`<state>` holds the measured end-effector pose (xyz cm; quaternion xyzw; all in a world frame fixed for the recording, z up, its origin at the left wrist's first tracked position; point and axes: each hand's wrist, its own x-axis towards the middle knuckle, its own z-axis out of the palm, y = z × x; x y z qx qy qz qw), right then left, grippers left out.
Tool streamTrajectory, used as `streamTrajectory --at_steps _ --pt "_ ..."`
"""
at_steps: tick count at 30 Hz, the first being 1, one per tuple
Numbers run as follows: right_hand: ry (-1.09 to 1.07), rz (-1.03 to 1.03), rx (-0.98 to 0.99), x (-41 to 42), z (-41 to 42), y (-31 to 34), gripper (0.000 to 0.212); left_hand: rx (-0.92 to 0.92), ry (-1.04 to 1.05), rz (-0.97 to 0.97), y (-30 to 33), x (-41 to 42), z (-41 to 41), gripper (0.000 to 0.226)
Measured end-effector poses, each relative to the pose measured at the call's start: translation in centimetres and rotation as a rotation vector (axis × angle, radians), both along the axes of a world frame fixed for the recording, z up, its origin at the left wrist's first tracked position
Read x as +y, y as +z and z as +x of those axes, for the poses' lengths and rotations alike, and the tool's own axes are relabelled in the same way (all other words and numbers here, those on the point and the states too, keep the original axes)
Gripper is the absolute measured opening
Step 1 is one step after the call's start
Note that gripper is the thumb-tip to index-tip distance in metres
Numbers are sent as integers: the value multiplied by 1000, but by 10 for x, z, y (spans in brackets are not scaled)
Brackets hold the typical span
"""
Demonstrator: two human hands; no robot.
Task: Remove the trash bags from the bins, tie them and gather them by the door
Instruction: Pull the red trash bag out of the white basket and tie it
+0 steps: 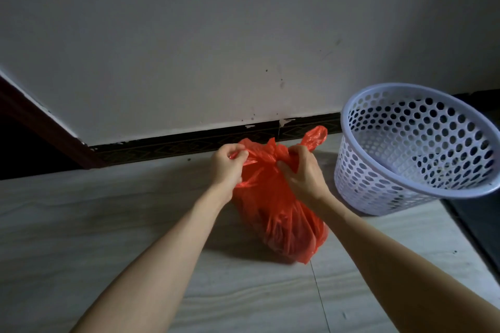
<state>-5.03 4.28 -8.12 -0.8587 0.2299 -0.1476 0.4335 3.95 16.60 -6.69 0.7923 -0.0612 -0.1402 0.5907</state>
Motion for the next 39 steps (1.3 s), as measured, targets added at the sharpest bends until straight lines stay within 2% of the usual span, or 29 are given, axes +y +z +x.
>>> streamTrajectory --at_steps 2,3,4,7,11,13,15,20,23,24,26,28,30,32,35,37,39 --pt "-33 115 35 -6 -4 -1 35 -341 -189 328 -2 13 3 17" --pt "-61 193 49 -8 -6 -1 34 -421 -257 451 -4 20 4 25" --pt "-90 256 57 -10 -7 -1 32 -423 -289 524 -5 27 6 31" --pt "-134 208 54 -13 -6 -5 22 -265 -265 539 -9 42 9 39" --pt "-68 13 64 -8 -3 -9 22 69 -2 383 -10 56 15 42" --pt "-128 -10 84 -12 -2 -11 24 164 103 344 -11 69 19 38" --pt "-250 108 107 -19 2 -17 25 221 213 347 -16 83 25 31" --pt "-500 551 134 -24 8 -18 36 365 360 372 -32 111 36 41" --pt "-551 559 150 -24 5 -17 38 344 420 422 -40 122 38 37" --pt "-508 466 151 -23 3 -18 36 325 410 437 -40 124 37 35" --pt "-327 151 132 -17 -1 -18 27 347 346 385 -41 128 37 35" --pt "-121 -179 88 -8 -3 -19 24 518 235 233 -39 131 39 31" --pt "66 -356 79 0 -3 -19 27 717 91 44 -32 132 39 28" --pt "240 -330 120 6 -1 -15 42 831 -48 -182 -21 123 40 33" --pt "368 -111 173 17 4 -6 52 865 -294 -424 3 97 41 49" --pt "427 -66 295 24 6 -9 62 816 -439 -369 18 80 38 51" --pt "427 -70 424 31 8 -12 69 679 -538 -174 27 65 34 47"
